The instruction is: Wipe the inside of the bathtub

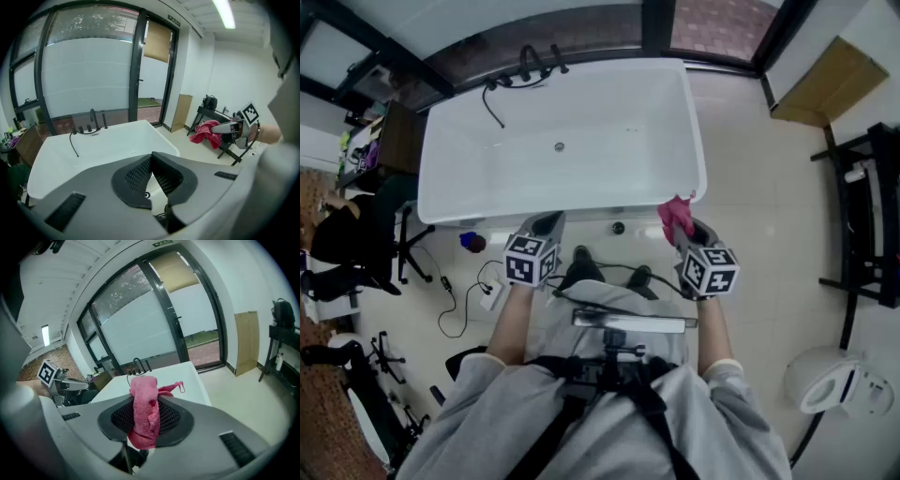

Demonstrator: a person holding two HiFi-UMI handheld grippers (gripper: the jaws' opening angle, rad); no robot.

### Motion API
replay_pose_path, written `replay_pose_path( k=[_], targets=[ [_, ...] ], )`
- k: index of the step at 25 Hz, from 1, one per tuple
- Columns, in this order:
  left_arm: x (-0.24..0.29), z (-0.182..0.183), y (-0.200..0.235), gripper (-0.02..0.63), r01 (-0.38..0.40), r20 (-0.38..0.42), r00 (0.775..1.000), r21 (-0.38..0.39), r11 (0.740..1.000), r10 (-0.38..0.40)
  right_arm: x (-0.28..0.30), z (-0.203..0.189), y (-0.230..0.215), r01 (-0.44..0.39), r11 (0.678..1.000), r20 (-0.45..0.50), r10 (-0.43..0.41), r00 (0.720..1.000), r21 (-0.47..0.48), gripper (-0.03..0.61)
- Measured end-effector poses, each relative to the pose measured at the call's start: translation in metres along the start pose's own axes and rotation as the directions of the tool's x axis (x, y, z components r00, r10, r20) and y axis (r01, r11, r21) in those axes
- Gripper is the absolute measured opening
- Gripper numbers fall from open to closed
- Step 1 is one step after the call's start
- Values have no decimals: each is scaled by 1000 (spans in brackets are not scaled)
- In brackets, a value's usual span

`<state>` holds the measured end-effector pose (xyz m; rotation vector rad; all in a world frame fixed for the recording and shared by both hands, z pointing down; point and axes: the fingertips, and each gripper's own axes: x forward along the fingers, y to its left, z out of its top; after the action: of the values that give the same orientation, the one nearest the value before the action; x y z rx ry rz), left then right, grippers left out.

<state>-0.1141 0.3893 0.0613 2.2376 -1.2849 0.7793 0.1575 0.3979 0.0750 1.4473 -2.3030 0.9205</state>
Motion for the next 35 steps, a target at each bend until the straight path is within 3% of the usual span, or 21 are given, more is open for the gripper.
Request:
replay_pose_path(
  k=[9, 24, 35],
  targets=[
    [19, 9, 46, 6, -4, 8, 1000, -44, 999, 5, 56, 26, 15, -23, 999, -13, 22, 1000, -29, 94],
    [95, 83, 153, 6, 78, -1, 997, 30, 996, -78, 192, 90, 37, 11, 1000, -36, -11, 999, 9, 94],
    [167, 111, 212, 6, 159, -6, 987, 62, 985, -159, 299, 131, 17, 110, 994, -22, -111, 994, -18, 94]
  ],
)
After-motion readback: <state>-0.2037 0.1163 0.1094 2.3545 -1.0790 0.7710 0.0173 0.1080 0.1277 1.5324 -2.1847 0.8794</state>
